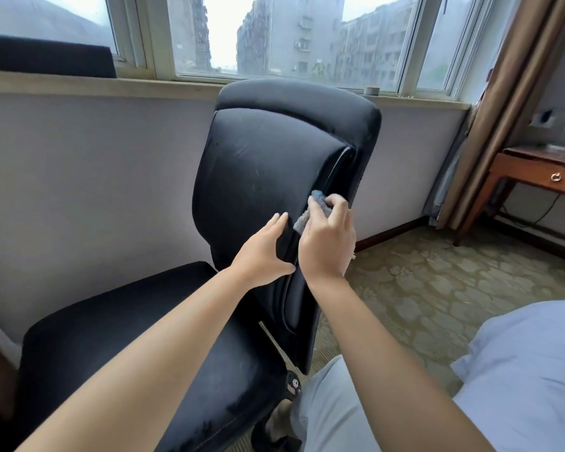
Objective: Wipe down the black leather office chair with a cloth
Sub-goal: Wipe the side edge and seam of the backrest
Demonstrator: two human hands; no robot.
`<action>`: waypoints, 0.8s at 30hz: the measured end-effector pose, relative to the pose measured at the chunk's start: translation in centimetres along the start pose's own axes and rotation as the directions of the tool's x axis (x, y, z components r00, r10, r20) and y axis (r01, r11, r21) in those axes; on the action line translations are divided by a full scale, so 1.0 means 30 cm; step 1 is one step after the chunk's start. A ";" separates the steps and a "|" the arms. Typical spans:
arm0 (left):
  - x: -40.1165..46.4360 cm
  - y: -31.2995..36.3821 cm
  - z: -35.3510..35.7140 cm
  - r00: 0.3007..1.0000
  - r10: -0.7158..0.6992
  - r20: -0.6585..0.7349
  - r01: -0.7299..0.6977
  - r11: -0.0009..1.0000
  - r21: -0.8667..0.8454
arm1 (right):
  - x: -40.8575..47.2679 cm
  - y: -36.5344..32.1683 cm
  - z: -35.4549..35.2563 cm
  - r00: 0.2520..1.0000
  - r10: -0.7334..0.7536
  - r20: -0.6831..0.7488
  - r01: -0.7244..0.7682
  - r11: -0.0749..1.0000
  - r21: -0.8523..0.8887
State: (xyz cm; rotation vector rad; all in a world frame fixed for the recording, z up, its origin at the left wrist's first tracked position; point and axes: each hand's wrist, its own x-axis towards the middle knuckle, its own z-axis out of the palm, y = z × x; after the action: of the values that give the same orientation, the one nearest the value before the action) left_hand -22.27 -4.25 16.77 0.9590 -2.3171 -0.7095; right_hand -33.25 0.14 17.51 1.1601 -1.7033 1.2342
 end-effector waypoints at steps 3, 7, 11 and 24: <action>0.007 0.015 0.014 0.998 0.022 -0.060 -0.019 0.999 0.051 | 0.047 0.016 -0.020 0.997 -0.033 -0.072 0.036 0.999 0.039; 0.050 0.058 0.032 0.990 0.029 -0.138 -0.031 0.999 -0.016 | 0.161 0.044 -0.039 0.989 -0.078 -0.124 0.075 0.997 -0.028; 0.086 0.092 0.020 0.985 0.034 -0.169 -0.040 0.999 -0.031 | 0.132 0.041 -0.028 0.986 -0.166 -0.036 0.166 0.986 -0.005; 0.070 0.135 -0.052 0.992 0.000 -0.124 0.001 1.000 0.009 | 0.317 0.037 -0.063 0.981 -0.118 -0.152 0.087 0.977 -0.195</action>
State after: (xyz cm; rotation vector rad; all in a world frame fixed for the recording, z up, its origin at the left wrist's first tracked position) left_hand -24.45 -3.75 21.05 0.9794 -2.2139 -0.6218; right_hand -37.37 -0.28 26.34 0.9938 -1.5797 1.0503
